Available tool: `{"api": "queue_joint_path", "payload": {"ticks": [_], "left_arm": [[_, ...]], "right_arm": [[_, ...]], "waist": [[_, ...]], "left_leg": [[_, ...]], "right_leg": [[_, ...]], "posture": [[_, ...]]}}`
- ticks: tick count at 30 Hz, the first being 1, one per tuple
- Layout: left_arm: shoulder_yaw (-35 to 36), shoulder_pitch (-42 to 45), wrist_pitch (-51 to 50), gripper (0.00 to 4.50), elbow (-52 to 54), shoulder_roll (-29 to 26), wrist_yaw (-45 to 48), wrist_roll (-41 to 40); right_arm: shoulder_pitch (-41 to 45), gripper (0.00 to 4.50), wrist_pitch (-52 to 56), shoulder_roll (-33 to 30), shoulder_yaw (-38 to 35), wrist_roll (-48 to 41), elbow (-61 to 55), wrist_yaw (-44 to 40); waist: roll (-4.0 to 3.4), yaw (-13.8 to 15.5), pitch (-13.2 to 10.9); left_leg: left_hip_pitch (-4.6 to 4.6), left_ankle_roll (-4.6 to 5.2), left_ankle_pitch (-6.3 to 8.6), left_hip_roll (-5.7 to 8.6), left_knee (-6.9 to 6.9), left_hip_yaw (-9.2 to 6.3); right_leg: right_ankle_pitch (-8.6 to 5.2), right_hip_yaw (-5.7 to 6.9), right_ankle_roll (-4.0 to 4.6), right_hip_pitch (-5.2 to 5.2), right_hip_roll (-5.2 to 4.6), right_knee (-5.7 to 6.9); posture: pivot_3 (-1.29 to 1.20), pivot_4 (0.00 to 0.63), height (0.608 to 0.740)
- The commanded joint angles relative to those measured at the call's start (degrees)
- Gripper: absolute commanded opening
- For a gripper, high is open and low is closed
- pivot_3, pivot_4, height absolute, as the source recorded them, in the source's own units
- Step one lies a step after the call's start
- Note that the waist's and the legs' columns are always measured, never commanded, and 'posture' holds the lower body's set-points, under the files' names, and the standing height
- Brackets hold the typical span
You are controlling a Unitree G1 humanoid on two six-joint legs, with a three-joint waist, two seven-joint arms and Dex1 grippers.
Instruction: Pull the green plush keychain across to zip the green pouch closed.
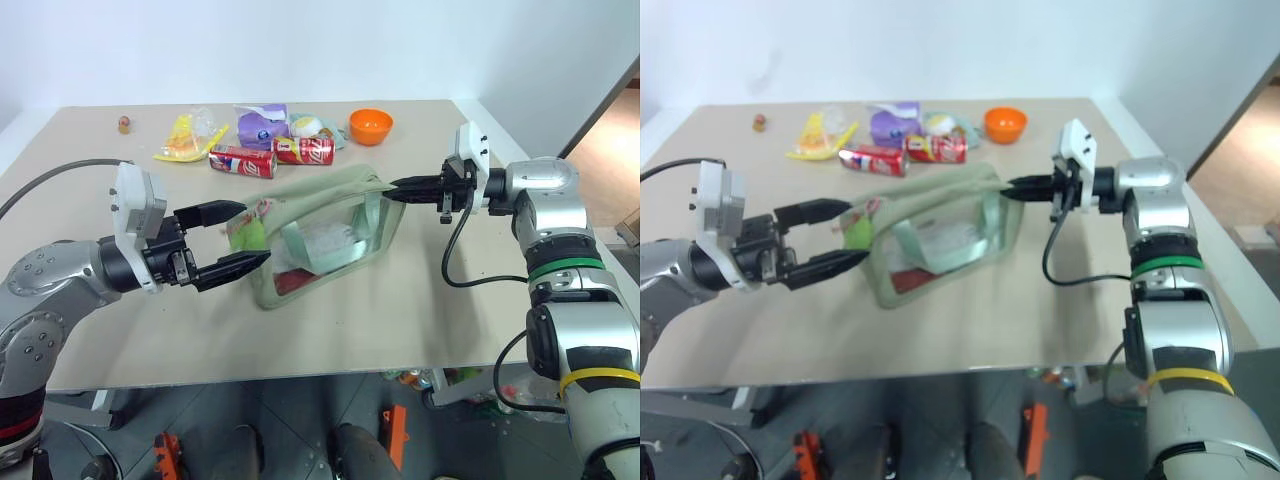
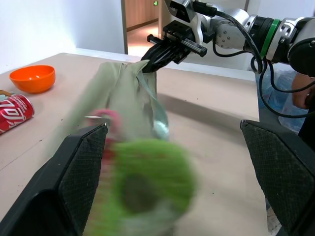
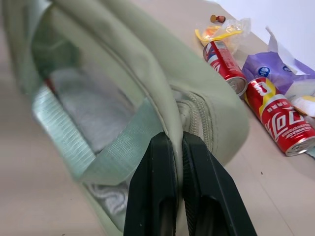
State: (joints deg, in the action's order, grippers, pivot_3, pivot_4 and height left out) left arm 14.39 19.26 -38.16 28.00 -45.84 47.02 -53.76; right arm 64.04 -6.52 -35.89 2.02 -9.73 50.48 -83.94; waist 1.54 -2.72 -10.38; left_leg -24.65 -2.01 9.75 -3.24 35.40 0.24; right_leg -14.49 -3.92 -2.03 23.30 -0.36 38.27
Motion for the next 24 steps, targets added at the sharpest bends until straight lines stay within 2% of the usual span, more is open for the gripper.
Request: {"api": "queue_joint_path", "payload": {"ticks": [1,6,12,15,24], "left_arm": [[0.71,0.71,1.76,4.5,-0.25,-0.27,1.02,1.24],[0.78,0.44,2.33,4.5,-1.14,-0.26,1.75,2.6],[0.85,0.22,2.83,4.5,-2.37,-0.56,2.51,3.76],[0.26,0.66,3.0,4.5,-3.12,-0.46,3.18,4.47],[-1.08,3.14,3.83,4.5,-5.97,0.44,4.47,6.56]], "right_arm": [[-1.17,0.01,4.11,-2.81,-2.5,-2.65,-8.66,-0.22],[-10.05,0.01,15.58,-6.04,-4.07,-7.5,-28.98,2.13],[-23.2,0.01,29.82,-9.42,-7.69,-13.65,-51.98,9.34],[-26.9,0.01,32.68,-9.44,-8.51,-14.55,-56.32,13.2],[-30.69,0.01,40.13,-9.35,-9.74,-18.37,-62.7,19.95]], "waist": [[-0.01,0.04,0.0],[-0.01,0.29,0.0],[-0.01,0.26,-0.01],[-0.01,0.08,0.0],[0.0,0.1,0.0]], "left_leg": [[0.0,0.0,0.0,0.0,0.01,0.0],[-0.03,0.0,0.01,0.0,-0.02,-0.04],[-0.03,-0.01,0.02,0.0,-0.02,-0.04],[0.01,-0.01,0.02,-0.07,0.02,-0.01],[0.08,0.06,-0.12,-0.1,0.04,0.02]], "right_leg": [[0.0,0.0,0.0,0.0,0.0,0.0],[-0.03,0.04,-0.03,0.01,0.0,0.0],[-0.06,0.03,-0.03,0.03,0.0,0.02],[-0.22,0.01,-0.34,0.01,0.06,0.02],[-0.06,-0.04,-0.33,0.0,0.13,0.04]], "posture": [[0.0,0.15,0.74],[0.0,0.15,0.74],[0.0,0.15,0.74],[0.0,0.15,0.74],[0.0,0.15,0.74]]}}
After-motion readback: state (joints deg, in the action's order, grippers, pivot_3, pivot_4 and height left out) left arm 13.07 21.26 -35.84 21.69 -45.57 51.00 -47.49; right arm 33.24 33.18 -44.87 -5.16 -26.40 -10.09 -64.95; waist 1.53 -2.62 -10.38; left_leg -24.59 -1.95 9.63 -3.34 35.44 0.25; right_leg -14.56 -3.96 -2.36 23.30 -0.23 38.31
